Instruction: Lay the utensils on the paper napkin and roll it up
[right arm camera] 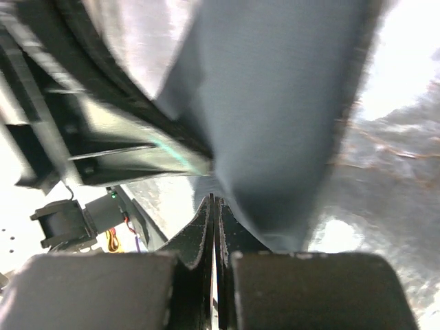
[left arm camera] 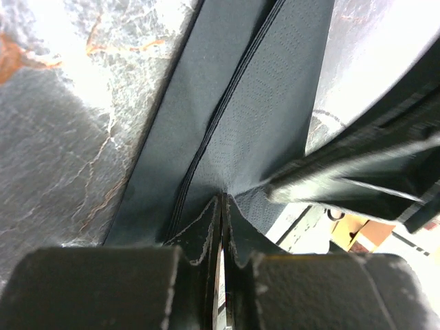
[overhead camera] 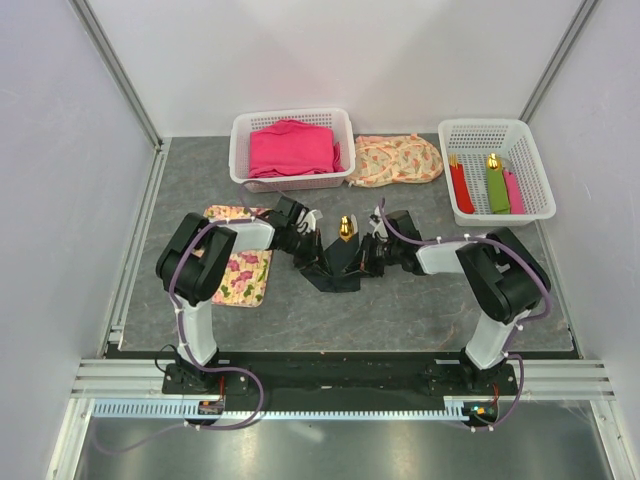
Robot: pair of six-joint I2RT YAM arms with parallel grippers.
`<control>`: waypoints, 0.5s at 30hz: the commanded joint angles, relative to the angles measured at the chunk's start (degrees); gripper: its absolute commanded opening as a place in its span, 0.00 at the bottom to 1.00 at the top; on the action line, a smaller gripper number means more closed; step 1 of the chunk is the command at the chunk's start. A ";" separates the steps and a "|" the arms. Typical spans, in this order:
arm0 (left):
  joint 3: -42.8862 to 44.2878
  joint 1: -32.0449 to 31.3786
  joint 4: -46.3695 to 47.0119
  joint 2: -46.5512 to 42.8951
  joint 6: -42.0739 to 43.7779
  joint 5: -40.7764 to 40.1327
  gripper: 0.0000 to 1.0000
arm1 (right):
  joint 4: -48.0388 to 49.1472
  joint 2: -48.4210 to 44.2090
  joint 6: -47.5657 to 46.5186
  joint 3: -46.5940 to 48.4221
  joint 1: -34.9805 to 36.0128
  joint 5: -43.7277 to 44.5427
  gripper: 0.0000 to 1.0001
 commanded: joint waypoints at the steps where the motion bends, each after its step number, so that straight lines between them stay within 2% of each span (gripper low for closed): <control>1: 2.00 -0.40 -3.65 1.50 4.80 -2.90 0.08 | -1.22 -4.06 -3.39 5.55 0.22 0.91 0.02; 6: 2.70 -0.40 -4.36 2.21 5.24 -2.29 0.08 | -7.65 -2.92 -12.52 11.81 0.05 6.10 0.00; 15: 3.32 -0.40 -4.36 1.86 5.68 -2.64 0.08 | -10.21 0.33 -15.79 12.18 -0.04 9.01 0.00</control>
